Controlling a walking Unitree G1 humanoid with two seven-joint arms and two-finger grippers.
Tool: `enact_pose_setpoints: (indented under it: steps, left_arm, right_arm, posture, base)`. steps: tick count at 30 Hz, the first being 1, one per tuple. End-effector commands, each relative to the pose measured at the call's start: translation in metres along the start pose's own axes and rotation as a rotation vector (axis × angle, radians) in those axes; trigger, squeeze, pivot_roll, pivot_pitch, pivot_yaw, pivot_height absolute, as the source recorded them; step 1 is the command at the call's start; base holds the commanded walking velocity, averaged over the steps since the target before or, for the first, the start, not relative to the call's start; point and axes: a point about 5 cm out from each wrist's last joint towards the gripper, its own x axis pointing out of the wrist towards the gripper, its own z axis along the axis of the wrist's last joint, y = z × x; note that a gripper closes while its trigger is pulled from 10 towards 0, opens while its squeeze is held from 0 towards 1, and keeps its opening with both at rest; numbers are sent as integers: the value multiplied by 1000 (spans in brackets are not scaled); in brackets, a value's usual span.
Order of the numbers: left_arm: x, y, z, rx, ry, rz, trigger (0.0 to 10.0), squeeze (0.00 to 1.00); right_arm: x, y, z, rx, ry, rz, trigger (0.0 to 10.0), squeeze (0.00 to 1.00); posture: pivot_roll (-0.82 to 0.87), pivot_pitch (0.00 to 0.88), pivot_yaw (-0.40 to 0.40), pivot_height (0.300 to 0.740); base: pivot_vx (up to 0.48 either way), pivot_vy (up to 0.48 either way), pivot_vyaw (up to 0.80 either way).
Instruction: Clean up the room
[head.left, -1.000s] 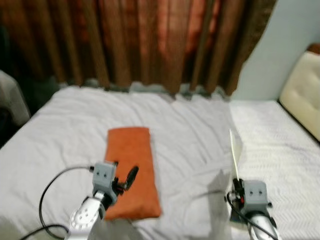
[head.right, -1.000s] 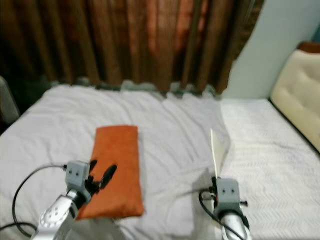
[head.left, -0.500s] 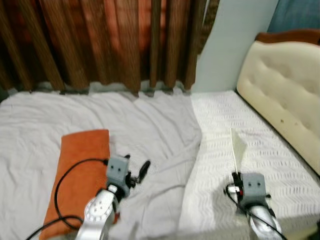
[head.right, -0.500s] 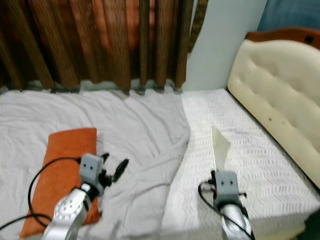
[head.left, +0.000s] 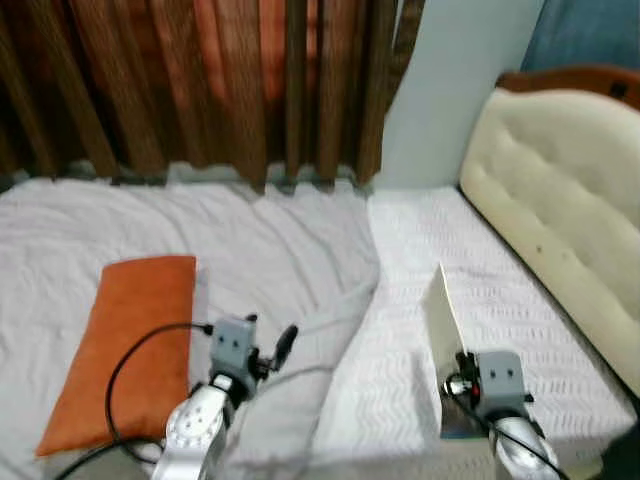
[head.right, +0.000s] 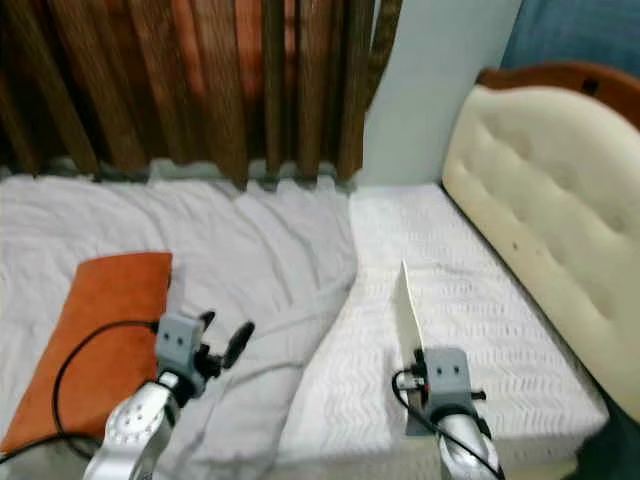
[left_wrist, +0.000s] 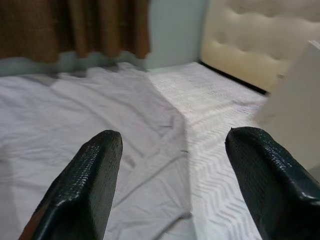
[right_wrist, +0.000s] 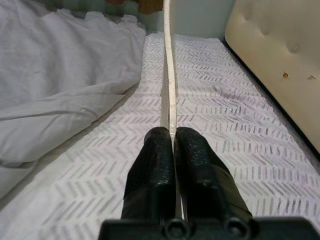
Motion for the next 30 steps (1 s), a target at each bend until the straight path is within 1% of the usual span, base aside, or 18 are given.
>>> enact_pose_setpoints:
  steps: [1,3,12,23,26,27,28,29,30]
  left_arm:
    - [5,-7,2,-6,-7,-16,10000,0]
    - [5,-2,1,-2,-1,2,10000,0]
    - [5,3,1,15,3,1,10000,0]
    - [6,2,0,18,3,-5,10000,0]
    - [5,3,0,20,3,-5,10000,0]
    - [5,5,0,8,-3,3,10000,0]
    - [5,9,0,20,5,3,10000,0]
    - [5,10,0,26,7,2,10000,0]
    - [5,10,0,26,7,2,10000,0]
  right_arm:
    - [3,-6,7,2,-31,-13,0,0]
    - [4,-5,8,13,-30,-10,0,0]
    - [7,-4,9,18,-36,-4,0,0]
    - [9,-2,10,20,-39,21,0,0]
    - [12,2,12,47,-45,39,0,0]
    - [15,7,16,87,-50,66,0,0]
    - [27,29,32,220,-76,168,0,0]
    - [34,40,42,289,-83,223,0,0]
    - [34,40,42,289,-83,223,0,0]
  posture:
    - [-14,0,-64,740]
    - [-13,0,-63,740]
    - [-9,0,-63,740]
    - [-2,0,-70,740]
    - [1,0,-71,740]
    - [2,0,-66,740]
    - [10,0,-59,740]
    - [14,0,-56,740]
    - [14,0,-56,740]
  base:
    - [292,-375,0]
    - [315,-360,0]
    - [319,-356,0]
    - [320,-354,0]
    - [319,-352,0]
    - [319,-356,0]
    - [0,0,0]
    - [0,0,0]
    - [0,0,0]
